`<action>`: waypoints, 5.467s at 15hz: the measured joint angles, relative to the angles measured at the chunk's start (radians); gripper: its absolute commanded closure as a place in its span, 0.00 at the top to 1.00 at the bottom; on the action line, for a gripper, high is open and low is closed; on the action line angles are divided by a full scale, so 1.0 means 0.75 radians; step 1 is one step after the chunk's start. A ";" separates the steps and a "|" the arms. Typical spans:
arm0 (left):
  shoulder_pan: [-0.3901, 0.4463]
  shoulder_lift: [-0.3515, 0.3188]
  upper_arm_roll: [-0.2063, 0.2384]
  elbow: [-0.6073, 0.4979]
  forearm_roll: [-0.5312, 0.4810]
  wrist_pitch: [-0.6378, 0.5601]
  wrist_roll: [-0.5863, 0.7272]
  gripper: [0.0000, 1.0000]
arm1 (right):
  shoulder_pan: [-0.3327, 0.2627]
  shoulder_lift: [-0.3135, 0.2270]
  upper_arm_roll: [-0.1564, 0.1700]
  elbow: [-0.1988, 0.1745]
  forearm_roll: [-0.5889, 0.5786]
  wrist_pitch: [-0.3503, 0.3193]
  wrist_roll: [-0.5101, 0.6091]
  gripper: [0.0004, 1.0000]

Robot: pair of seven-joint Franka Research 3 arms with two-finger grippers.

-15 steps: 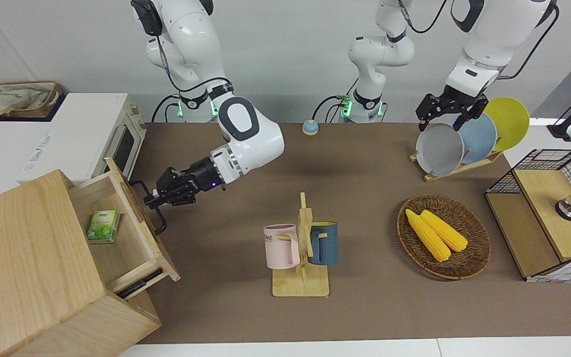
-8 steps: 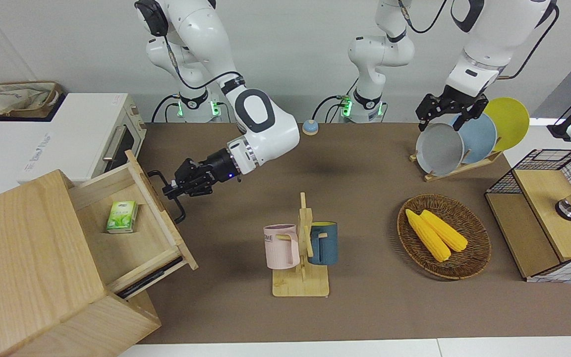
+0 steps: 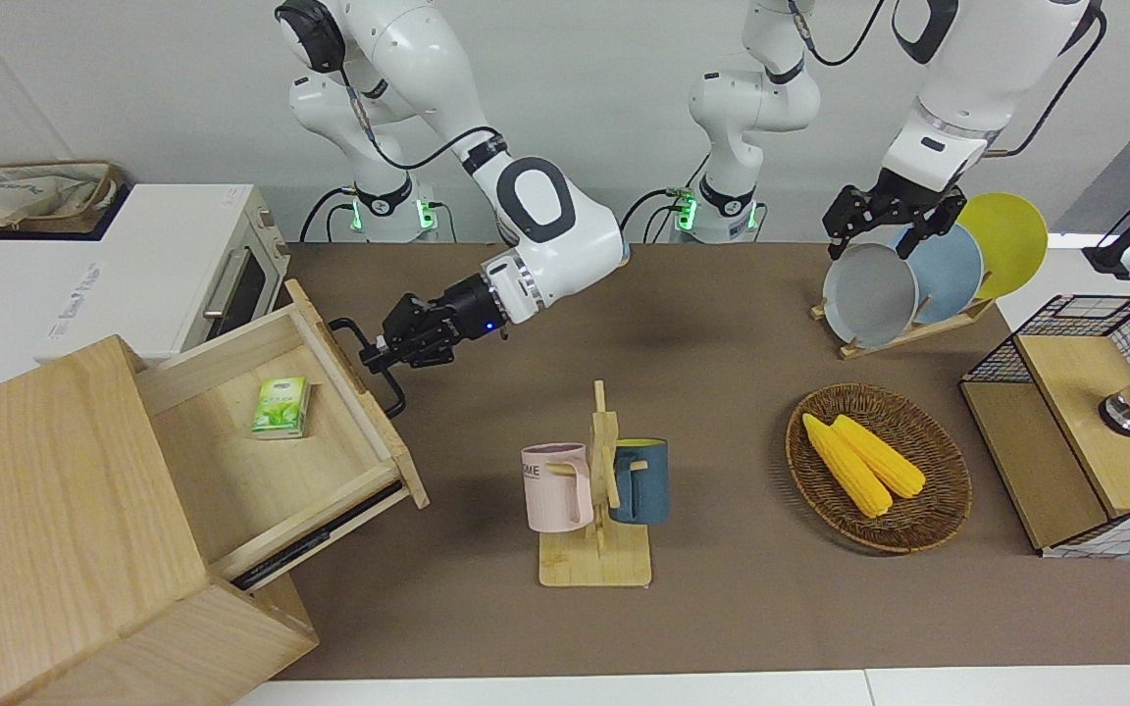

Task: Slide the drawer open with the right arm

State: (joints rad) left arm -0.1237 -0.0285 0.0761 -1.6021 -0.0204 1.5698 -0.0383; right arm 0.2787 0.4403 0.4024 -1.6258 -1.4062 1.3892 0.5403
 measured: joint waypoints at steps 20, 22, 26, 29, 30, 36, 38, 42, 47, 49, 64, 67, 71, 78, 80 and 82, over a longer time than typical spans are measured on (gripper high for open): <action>0.000 0.000 0.000 0.000 0.000 0.000 0.000 1.00 | 0.045 0.004 0.114 0.058 0.127 -0.130 0.003 0.22; 0.000 0.000 0.000 0.000 0.000 0.000 0.000 1.00 | 0.045 0.004 0.114 0.062 0.131 -0.131 0.005 0.55; 0.000 0.000 0.000 0.000 0.000 0.000 0.000 1.00 | 0.066 0.001 0.135 0.080 0.155 -0.195 0.043 0.98; 0.000 0.000 0.000 0.000 0.000 0.000 0.000 1.00 | 0.065 -0.004 0.120 0.095 0.147 -0.204 0.044 0.99; 0.000 0.000 0.000 0.000 0.000 0.000 0.000 1.00 | 0.061 -0.003 0.115 0.097 0.147 -0.204 0.044 0.99; 0.000 0.000 0.000 0.000 0.000 0.000 0.000 1.00 | 0.054 -0.003 0.110 0.098 0.147 -0.204 0.044 0.99; 0.000 0.000 0.000 0.000 0.000 0.000 0.000 1.00 | 0.056 -0.003 0.112 0.098 0.148 -0.204 0.044 0.99; 0.000 0.000 0.000 0.000 0.000 0.000 0.000 1.00 | 0.062 -0.010 0.120 0.102 0.170 -0.204 0.044 0.99; 0.000 0.000 0.000 0.000 0.000 0.000 0.000 1.00 | 0.068 -0.084 0.126 0.134 0.365 -0.168 0.045 0.99; 0.000 0.000 0.000 0.000 0.000 0.000 0.000 1.00 | 0.058 -0.139 0.122 0.159 0.492 -0.129 0.045 0.99; 0.000 0.000 0.000 0.000 0.000 0.000 0.000 1.00 | -0.472 -0.652 -0.001 0.161 1.619 0.086 -0.285 0.99; 0.000 0.000 0.000 0.000 0.000 0.000 0.000 1.00 | -0.546 -0.696 -0.024 0.128 1.705 0.094 -0.320 0.99; 0.000 0.000 0.000 0.000 0.000 0.000 0.000 1.00 | -0.531 -0.698 -0.157 0.094 1.799 0.114 -0.323 0.99; 0.000 0.000 0.000 0.000 0.000 0.000 0.000 1.00 | -0.259 -0.679 -0.593 0.083 1.874 0.146 -0.337 0.99; 0.000 0.000 0.000 0.000 0.000 0.000 0.000 1.00 | -0.221 -0.673 -0.662 0.083 1.910 0.150 -0.337 0.99; 0.000 0.000 0.000 0.000 0.000 0.000 0.000 1.00 | -0.215 -0.672 -0.707 0.083 1.928 0.151 -0.337 0.99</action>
State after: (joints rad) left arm -0.1237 -0.0285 0.0761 -1.6021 -0.0204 1.5698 -0.0382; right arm 0.1172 -0.0640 -0.1282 -1.5633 0.0401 1.5023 0.2879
